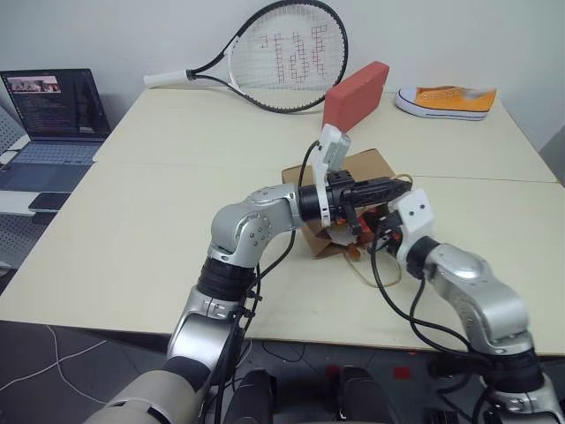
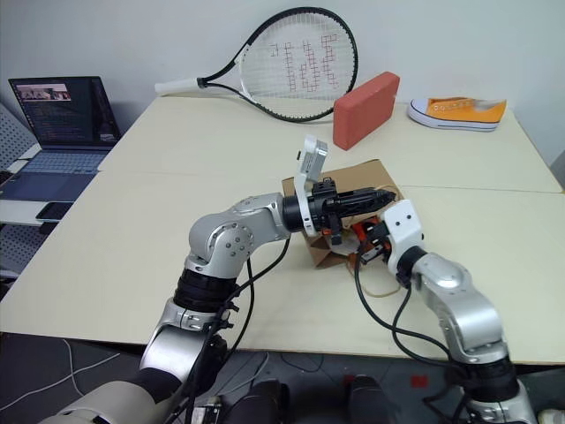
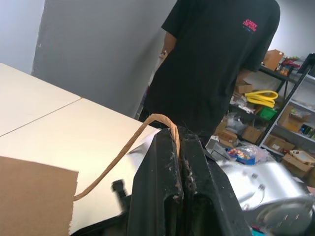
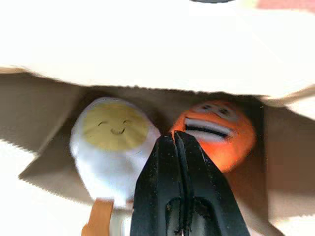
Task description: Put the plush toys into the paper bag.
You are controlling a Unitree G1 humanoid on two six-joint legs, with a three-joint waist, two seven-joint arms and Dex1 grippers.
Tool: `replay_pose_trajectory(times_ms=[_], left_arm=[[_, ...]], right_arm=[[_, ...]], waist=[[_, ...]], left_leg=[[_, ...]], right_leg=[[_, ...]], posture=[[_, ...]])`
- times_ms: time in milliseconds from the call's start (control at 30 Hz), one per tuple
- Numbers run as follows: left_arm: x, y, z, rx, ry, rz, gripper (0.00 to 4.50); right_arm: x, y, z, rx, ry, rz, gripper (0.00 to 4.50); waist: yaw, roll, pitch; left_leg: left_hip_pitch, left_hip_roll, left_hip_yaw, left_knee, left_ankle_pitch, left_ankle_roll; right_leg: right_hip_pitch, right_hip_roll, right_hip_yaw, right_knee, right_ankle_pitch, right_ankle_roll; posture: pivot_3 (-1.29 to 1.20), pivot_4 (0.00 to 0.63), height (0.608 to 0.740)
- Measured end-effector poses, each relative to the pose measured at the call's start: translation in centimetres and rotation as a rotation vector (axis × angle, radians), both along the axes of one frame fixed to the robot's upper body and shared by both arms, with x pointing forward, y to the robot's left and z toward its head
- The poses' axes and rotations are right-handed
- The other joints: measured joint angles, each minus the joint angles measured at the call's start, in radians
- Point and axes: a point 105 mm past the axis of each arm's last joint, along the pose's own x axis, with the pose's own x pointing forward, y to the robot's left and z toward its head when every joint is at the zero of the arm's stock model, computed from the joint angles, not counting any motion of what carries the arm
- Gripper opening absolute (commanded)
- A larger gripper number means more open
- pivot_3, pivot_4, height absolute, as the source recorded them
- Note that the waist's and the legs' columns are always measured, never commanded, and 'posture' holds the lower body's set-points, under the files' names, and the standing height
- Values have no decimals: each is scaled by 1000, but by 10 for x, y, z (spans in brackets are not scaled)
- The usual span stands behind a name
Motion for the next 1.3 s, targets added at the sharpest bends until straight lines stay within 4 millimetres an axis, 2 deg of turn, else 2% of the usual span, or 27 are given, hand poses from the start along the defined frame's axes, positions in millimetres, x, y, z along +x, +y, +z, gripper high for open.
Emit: replay_pose_trajectory(times_ms=[167,267,500,667,933,1133,1300], left_arm=[[0,0,0,0,0,1,0],[0,0,0,-1,-1,-1,0],[0,0,0,1,-1,-3,0],[0,1,0,4,0,1,0],[1,1,-1,8,2,3,0],[0,0,-1,6,2,0,0],[1,0,0,4,0,4,0]], right_arm=[[-17,-4,-22,-43,146,55,16],[-17,11,-32,-32,172,92,16],[14,43,-34,33,107,80,16],[26,55,-34,106,74,52,16],[36,42,-25,156,-9,-57,16],[27,35,-38,149,63,-62,16],[9,17,-6,107,46,15,16]], waist=[[-5,0,0],[-6,0,0],[-3,0,0],[-1,0,0],[-2,0,0],[-2,0,0],[-1,0,0]], left_leg=[[1,0,1,0,0,0],[1,1,1,0,0,0],[1,0,1,0,0,0],[0,0,-1,0,0,0],[0,0,-1,0,0,0],[0,0,-1,0,0,0],[0,0,-1,0,0,0]], right_leg=[[0,0,1,0,0,0],[0,1,1,1,0,0],[0,0,1,1,0,0],[-1,0,1,1,0,0],[-1,0,1,1,0,0],[-1,0,1,1,0,0],[0,0,0,1,0,0]], posture=[[0,150,740],[0,150,740],[0,150,740],[0,150,740],[0,150,740],[0,150,740],[0,150,740]])
